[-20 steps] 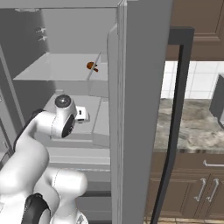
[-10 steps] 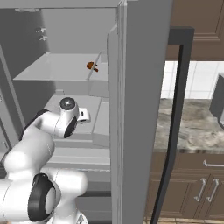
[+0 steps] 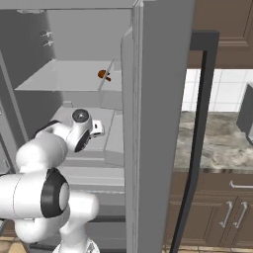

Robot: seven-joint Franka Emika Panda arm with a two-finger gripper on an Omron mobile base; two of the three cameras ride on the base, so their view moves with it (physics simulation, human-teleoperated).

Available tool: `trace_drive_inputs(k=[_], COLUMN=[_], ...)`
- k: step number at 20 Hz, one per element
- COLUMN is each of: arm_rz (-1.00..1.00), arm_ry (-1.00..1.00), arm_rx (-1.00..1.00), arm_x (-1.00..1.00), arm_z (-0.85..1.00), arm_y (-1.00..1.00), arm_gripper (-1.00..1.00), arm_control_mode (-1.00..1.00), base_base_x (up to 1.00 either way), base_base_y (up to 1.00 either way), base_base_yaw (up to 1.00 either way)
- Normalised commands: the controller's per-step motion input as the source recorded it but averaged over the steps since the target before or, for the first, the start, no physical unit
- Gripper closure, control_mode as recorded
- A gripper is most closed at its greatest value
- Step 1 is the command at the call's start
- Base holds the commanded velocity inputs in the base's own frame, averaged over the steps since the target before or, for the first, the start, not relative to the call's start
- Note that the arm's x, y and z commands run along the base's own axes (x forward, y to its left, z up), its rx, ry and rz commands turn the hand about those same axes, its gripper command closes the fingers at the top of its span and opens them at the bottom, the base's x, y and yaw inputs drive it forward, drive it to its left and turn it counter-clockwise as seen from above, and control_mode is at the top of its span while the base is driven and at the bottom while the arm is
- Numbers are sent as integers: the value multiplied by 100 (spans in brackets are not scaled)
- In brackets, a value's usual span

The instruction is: Place one cucumber and one chicken drumstick in each tupperware on the nearby counter, to pack two identical lunches.

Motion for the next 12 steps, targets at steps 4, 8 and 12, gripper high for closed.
trace_drive_inputs(k=[4,8,12], arm_rz=[0,0,0], arm_ry=[0,0,0], arm_rx=[0,0,0], arm_x=[33,26,24], arm_z=[-15,-24,-23], arm_y=[2,6,6], arm_gripper=[-100,-100,-100], arm_control_mode=[-100,-100,-100], base_base_x=[0,0,0], base_base_y=[0,0,0], base_base_yaw=[0,0,0])
